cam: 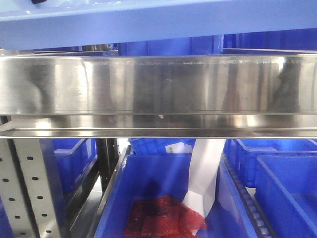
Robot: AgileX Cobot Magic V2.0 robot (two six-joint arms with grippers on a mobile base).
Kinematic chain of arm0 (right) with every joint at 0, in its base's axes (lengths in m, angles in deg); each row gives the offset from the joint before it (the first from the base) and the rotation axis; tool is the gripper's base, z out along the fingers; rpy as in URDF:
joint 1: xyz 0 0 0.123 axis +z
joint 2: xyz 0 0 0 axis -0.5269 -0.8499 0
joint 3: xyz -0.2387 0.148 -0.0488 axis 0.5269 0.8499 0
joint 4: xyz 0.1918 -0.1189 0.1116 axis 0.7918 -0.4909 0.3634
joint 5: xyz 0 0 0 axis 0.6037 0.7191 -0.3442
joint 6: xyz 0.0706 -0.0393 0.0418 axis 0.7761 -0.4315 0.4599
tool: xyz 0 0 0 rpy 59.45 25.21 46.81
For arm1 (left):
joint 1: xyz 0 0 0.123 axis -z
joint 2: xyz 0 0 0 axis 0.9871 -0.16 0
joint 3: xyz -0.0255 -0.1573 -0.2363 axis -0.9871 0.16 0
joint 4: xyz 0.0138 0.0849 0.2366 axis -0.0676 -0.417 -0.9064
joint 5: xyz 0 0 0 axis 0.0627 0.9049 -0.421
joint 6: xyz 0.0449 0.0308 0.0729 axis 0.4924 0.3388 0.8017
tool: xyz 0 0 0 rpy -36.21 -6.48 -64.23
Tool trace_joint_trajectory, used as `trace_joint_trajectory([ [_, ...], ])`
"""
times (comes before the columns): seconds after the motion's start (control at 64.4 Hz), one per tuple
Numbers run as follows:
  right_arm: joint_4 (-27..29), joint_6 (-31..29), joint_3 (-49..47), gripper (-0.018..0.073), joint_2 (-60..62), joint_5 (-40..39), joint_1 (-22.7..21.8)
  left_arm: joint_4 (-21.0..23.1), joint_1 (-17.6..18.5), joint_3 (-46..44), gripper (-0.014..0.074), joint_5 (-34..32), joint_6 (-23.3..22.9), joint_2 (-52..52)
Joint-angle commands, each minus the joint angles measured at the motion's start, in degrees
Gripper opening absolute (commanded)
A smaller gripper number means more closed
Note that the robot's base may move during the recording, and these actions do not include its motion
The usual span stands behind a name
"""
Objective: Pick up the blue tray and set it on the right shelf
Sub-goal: 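Raise the held tray above the upper metal shelf edge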
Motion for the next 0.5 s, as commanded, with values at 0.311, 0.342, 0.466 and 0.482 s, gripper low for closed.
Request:
trace_joint_trajectory([
  [0.311,3.7,-4.1,-15.7,0.0055,-6.6,-0.7,-4.4,4.1,-6.3,-17.5,-0.0048,-1.4,7.3,-6.9],
  [0.342,3.7,-4.5,-16.7,0.0055,-7.8,-0.7,-5.3,4.1,-6.4,-19.0,-0.0048,-1.4,7.9,-8.5],
  [0.466,3.7,-6.2,-19.3,0.0055,-11.8,-2.4,-8.1,3.6,-6.9,-23.8,-0.0048,-1.5,8.7,-13.7],
  [0.482,3.7,-6.2,-19.4,0.0055,-12.2,-2.7,-8.4,3.6,-6.9,-24.1,-0.0048,-1.6,8.8,-14.3],
])
